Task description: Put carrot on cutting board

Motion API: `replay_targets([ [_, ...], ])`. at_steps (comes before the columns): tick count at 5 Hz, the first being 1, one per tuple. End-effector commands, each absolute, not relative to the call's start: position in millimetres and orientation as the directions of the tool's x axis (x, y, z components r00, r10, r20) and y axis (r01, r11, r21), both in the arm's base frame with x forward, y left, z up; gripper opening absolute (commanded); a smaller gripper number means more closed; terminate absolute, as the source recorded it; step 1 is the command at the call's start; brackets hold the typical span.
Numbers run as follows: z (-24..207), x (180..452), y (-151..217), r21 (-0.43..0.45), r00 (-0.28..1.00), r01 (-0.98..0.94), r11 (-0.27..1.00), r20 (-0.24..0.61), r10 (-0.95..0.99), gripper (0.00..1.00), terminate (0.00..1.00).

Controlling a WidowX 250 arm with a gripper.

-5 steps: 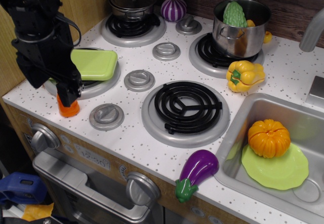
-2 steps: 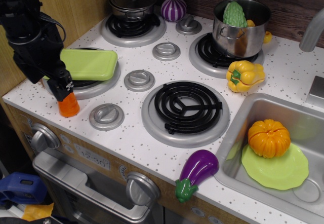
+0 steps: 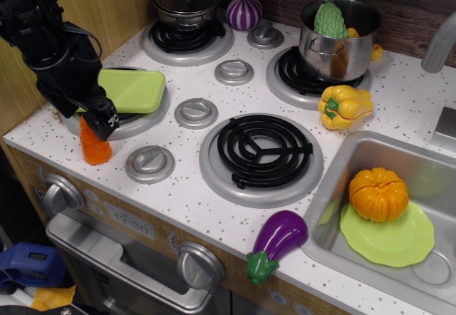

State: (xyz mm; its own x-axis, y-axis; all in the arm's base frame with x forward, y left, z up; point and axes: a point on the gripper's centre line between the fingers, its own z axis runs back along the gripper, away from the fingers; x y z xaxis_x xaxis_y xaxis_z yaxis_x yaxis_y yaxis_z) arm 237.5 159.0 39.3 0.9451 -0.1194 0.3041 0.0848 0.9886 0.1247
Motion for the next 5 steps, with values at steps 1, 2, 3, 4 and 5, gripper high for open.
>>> replay_targets([
  [1,32.7,233.1,168.2,0.107,0.935,0.076,0.991,0.339,-0.108,1.0,0.0],
  [2,27.0,233.6,168.6,0.09,0.934,0.071,0.993,0.343,-0.097,1.0,0.0],
  [3,26.2,237.8,167.5,0.088,0.931,0.067,0.994,0.353,-0.094,0.0,0.0],
  [4,34.2,245.3,163.6,0.091,0.926,0.078,0.993,0.363,-0.107,0.0,0.0],
  [5,55.3,249.8,170.1,0.128,0.932,0.083,0.988,0.34,-0.123,0.0,0.0],
])
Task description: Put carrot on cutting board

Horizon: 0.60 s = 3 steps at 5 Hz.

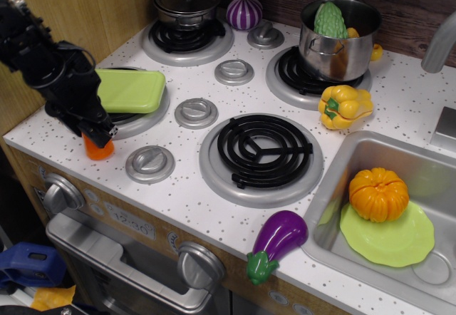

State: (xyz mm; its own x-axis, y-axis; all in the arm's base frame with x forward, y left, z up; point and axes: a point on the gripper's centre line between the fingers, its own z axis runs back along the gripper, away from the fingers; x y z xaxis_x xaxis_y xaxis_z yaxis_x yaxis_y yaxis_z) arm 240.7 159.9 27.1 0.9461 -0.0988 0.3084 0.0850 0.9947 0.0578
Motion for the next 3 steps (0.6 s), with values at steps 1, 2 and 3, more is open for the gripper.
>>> replay_targets([
  [1,76.0,253.9,183.8,0.161,0.94,0.109,0.981,0.304,-0.155,0.0,0.0],
  [2,87.6,263.1,196.9,0.227,0.934,0.137,0.964,0.295,-0.202,0.0,0.0],
  [3,85.0,273.8,206.6,0.304,0.913,0.163,0.939,0.314,-0.26,0.0,0.0],
])
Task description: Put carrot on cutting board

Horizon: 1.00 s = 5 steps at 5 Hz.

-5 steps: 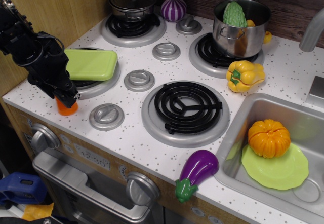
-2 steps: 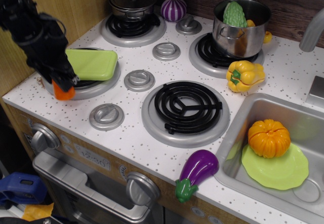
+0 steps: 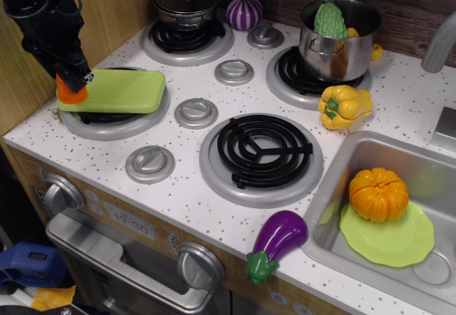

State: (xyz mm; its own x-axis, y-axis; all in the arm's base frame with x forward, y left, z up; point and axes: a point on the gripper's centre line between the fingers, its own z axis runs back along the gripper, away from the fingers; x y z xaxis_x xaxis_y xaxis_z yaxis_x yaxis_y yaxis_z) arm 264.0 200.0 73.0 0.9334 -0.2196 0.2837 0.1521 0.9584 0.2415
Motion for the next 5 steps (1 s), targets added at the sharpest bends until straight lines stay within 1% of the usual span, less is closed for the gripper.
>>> replay_targets([
  [1,72.6,285.1,212.9,0.345,0.889,0.159,0.925,0.357,-0.287,0.0,0.0],
  [3,58.3,303.1,207.9,0.304,0.868,0.142,0.942,0.419,-0.266,0.0,0.0],
  [4,59.8,299.8,202.8,0.286,0.867,0.135,0.949,0.429,-0.253,1.0,0.0],
  [5,59.8,299.8,202.8,0.286,0.867,0.135,0.949,0.429,-0.253,1.0,0.0],
])
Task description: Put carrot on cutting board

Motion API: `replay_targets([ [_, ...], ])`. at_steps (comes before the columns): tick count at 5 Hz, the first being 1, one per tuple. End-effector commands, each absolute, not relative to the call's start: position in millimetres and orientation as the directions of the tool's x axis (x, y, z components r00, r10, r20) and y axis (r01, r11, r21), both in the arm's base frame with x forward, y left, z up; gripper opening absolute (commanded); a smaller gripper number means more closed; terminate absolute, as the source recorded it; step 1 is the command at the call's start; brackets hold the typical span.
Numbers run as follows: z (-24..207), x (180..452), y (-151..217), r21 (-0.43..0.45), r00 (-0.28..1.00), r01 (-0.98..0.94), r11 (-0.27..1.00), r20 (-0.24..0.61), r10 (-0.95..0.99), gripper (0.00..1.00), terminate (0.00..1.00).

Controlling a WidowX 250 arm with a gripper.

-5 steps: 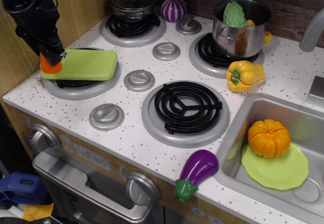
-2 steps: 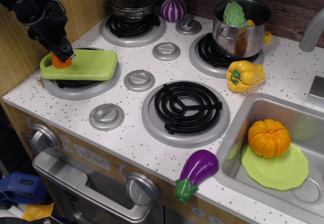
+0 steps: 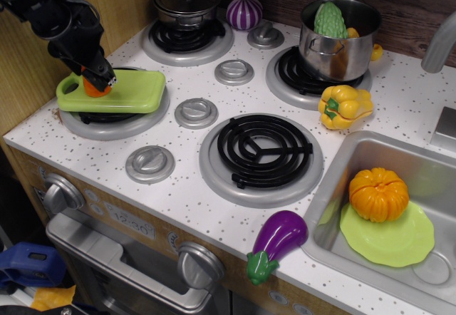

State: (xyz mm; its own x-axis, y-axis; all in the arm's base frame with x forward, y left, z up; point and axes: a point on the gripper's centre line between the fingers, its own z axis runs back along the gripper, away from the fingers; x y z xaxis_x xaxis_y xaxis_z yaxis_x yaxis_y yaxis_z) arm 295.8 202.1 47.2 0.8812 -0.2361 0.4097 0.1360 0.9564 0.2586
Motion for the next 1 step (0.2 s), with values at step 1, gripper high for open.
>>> replay_targets([
  [1,59.8,299.8,202.8,0.286,0.867,0.135,0.949,0.429,-0.253,1.0,1.0],
])
